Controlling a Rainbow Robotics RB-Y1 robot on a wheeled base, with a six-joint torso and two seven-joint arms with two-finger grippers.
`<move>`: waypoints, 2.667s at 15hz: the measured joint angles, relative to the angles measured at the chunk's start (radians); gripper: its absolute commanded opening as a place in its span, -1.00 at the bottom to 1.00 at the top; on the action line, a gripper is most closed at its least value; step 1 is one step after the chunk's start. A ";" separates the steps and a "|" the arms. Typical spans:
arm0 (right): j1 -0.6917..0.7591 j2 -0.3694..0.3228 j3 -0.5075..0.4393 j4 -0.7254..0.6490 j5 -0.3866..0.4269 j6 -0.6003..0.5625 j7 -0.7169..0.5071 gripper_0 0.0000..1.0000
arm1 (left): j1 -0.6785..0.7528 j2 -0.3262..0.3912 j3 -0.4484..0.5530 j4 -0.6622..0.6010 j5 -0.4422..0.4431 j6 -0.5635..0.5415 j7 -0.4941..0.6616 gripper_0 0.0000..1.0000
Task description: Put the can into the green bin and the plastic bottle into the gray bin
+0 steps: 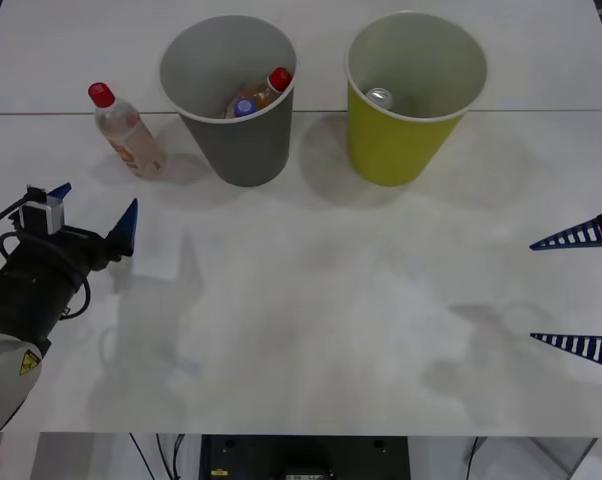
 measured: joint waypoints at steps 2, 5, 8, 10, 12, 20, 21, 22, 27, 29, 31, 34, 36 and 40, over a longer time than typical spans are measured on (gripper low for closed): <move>0.000 0.000 0.000 0.000 0.000 0.000 0.000 1.00 | -0.034 -0.024 0.000 0.044 0.000 0.019 -0.006 1.00; 0.000 0.000 0.000 0.000 0.000 0.000 0.000 1.00 | -0.100 -0.053 0.000 0.115 -0.003 0.034 -0.012 1.00; 0.000 0.000 0.000 0.000 0.000 0.000 0.000 1.00 | -0.155 -0.078 -0.001 0.158 -0.006 0.033 -0.014 1.00; 0.000 0.000 0.000 0.000 0.000 0.000 0.000 1.00 | -0.179 -0.090 -0.010 0.174 -0.009 0.033 -0.016 1.00; 0.000 0.000 0.000 0.000 0.000 0.000 0.000 1.00 | -0.213 -0.095 -0.022 0.199 -0.009 0.034 -0.016 1.00; 0.000 0.000 0.000 0.000 0.000 0.000 0.000 1.00 | -0.370 -0.096 -0.072 0.374 0.001 0.033 -0.014 1.00; 0.000 0.000 0.000 0.000 0.000 0.000 0.000 1.00 | -0.387 -0.096 -0.077 0.395 0.004 0.033 -0.013 1.00; 0.000 0.000 0.000 0.000 0.000 0.000 0.000 1.00 | -0.407 -0.097 -0.086 0.418 0.008 0.033 -0.012 1.00; 0.000 0.000 0.000 0.000 0.000 0.000 0.000 1.00 | -0.470 -0.119 -0.099 0.489 0.032 0.031 -0.009 1.00; 0.000 0.000 0.000 0.000 0.000 0.000 0.000 1.00 | -0.491 -0.128 -0.098 0.515 0.034 0.031 -0.008 1.00; 0.000 0.000 0.000 0.000 0.000 0.000 0.000 1.00 | -0.503 -0.132 -0.099 0.529 0.038 0.031 -0.008 1.00; 0.000 0.000 0.000 0.000 0.000 0.000 0.000 1.00 | -0.516 -0.138 -0.099 0.543 0.047 0.028 -0.007 1.00; 0.000 0.000 0.000 0.000 0.000 0.000 0.000 1.00 | -0.520 -0.140 -0.099 0.544 0.055 0.022 -0.006 -0.60; 0.000 0.000 0.000 0.000 0.000 0.000 0.000 1.00 | -0.523 -0.141 -0.099 0.544 0.062 0.020 -0.006 -1.00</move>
